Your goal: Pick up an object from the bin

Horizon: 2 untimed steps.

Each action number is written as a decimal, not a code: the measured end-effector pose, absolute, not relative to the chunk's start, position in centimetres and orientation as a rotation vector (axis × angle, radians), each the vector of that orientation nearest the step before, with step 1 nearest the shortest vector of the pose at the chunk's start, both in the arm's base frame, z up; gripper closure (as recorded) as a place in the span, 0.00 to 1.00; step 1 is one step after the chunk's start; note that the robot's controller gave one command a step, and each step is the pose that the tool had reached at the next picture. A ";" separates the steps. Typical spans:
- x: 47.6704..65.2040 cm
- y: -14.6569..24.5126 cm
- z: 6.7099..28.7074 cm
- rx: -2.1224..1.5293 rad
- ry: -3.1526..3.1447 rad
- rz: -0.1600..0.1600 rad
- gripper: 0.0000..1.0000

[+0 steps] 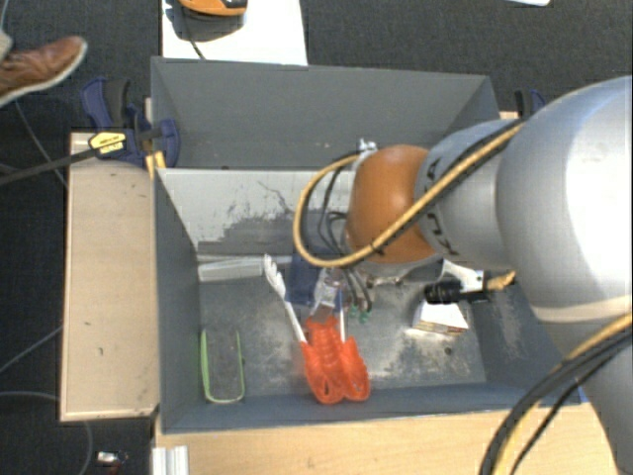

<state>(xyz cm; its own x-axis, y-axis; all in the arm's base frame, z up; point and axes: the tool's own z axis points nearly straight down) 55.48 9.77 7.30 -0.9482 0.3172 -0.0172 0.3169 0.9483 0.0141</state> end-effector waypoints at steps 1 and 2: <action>55.5 9.8 7.3 0.503 3.082 0.018 1.00; 55.5 9.8 7.3 0.504 3.081 0.018 1.00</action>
Offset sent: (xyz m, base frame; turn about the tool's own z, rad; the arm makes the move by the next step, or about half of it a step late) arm 0.0000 0.0000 0.0000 0.0000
